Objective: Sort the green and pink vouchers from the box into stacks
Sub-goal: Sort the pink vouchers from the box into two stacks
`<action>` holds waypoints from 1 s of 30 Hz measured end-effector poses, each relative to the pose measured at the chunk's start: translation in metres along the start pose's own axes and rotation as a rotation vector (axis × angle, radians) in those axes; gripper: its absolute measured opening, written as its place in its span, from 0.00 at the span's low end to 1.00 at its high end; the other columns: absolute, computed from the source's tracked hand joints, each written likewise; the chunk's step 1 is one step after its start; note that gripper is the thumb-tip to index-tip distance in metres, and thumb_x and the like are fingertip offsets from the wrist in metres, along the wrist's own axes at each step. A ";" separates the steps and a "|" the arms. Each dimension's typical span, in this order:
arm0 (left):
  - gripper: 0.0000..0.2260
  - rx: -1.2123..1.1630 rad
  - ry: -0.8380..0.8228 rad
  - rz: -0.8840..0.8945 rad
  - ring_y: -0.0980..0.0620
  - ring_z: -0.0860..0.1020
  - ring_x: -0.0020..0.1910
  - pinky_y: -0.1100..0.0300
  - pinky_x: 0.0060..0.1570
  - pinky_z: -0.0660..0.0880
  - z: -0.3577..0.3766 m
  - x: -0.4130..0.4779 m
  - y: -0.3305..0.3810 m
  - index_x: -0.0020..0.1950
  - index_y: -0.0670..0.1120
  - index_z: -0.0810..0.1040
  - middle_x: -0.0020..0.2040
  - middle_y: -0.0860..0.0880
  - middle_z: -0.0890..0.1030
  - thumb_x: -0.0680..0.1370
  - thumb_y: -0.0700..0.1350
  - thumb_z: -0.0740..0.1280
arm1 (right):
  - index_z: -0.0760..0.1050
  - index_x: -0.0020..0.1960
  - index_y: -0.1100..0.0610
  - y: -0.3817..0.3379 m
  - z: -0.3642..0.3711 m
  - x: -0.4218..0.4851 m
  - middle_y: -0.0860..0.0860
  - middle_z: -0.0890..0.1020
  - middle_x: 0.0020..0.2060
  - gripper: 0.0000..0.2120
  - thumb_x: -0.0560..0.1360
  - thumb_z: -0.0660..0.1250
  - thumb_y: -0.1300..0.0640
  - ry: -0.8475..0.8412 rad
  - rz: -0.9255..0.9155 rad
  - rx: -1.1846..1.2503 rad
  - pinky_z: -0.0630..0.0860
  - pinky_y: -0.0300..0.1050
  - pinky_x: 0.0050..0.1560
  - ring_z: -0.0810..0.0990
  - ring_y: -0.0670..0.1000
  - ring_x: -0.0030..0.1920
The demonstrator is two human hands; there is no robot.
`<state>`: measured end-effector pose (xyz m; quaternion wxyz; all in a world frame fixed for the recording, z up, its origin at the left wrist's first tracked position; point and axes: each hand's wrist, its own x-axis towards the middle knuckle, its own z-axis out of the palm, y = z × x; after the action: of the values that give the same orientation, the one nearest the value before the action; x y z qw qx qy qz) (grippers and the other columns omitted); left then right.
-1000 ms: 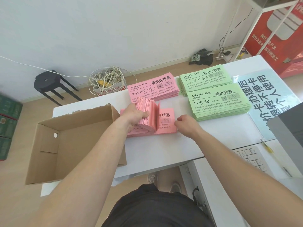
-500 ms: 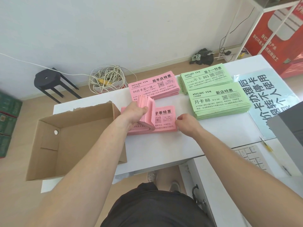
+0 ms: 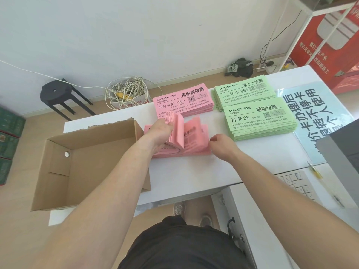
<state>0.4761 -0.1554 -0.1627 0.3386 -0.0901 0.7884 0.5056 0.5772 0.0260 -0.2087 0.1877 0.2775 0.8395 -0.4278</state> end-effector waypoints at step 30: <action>0.12 -0.108 -0.063 -0.050 0.36 0.80 0.53 0.29 0.52 0.77 0.006 -0.016 0.012 0.49 0.45 0.76 0.54 0.38 0.80 0.86 0.37 0.54 | 0.76 0.62 0.70 -0.001 -0.008 -0.022 0.66 0.81 0.58 0.17 0.77 0.59 0.63 0.010 0.045 0.098 0.76 0.58 0.58 0.80 0.65 0.57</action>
<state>0.4849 -0.1476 -0.1450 0.3702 -0.1119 0.7464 0.5416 0.5935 0.0256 -0.1914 0.1791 0.3073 0.8121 -0.4626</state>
